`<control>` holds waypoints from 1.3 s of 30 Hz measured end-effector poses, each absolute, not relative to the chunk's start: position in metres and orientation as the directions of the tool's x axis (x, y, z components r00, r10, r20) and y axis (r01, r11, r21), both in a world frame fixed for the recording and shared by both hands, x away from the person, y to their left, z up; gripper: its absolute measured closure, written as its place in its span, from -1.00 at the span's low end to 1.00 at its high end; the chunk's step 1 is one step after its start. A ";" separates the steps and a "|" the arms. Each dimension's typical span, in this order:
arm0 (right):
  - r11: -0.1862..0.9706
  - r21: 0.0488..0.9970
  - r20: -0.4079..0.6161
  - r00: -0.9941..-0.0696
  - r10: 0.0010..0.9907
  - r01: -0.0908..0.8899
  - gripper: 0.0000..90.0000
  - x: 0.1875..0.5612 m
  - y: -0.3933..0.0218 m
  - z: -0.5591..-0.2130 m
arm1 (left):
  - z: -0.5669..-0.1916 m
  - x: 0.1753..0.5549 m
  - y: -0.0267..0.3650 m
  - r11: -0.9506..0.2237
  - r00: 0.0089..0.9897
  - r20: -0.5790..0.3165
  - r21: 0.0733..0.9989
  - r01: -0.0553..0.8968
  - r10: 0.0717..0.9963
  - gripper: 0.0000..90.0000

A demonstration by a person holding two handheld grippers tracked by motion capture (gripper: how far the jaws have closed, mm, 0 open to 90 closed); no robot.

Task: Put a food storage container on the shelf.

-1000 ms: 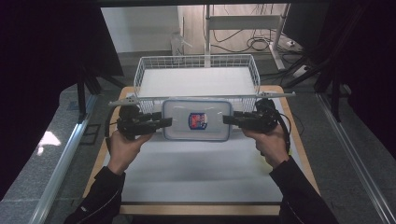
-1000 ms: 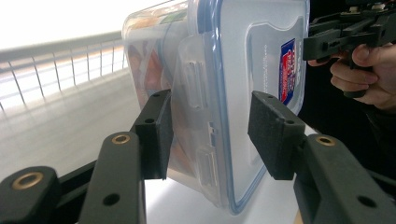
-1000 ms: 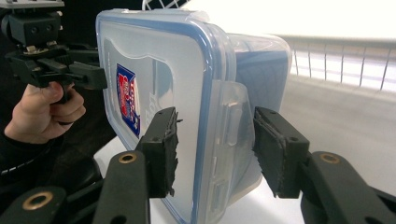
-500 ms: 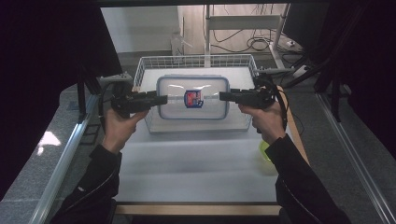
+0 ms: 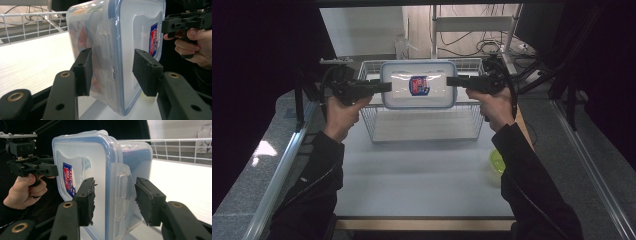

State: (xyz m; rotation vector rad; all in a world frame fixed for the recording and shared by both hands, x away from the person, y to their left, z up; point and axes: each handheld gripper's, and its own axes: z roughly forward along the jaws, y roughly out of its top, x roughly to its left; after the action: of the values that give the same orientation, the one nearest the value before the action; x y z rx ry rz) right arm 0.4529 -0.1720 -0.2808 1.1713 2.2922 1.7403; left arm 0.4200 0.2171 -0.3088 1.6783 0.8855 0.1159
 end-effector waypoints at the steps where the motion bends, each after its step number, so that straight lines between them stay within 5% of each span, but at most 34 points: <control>1: 0.087 0.837 0.400 -0.713 0.575 0.540 0.13 0.455 -0.172 -0.281 | -0.309 0.423 0.217 -0.037 0.706 -0.373 0.870 0.491 0.602 0.15; 23: 0.040 0.796 0.466 -0.654 0.596 0.604 0.10 0.494 -0.173 -0.292 | -0.320 0.457 0.213 -0.017 0.673 -0.426 0.838 0.546 0.605 0.14; 39: 0.043 0.809 0.423 -0.631 0.650 0.587 0.01 0.495 -0.171 -0.298 | -0.323 0.461 0.208 -0.113 0.665 -0.311 0.851 0.513 0.679 0.09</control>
State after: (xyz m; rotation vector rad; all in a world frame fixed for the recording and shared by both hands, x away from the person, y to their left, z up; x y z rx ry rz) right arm 0.4955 -0.1707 -0.2983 1.3217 2.2261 1.6749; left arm 0.4614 0.2083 -0.3227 1.7703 0.9588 0.1864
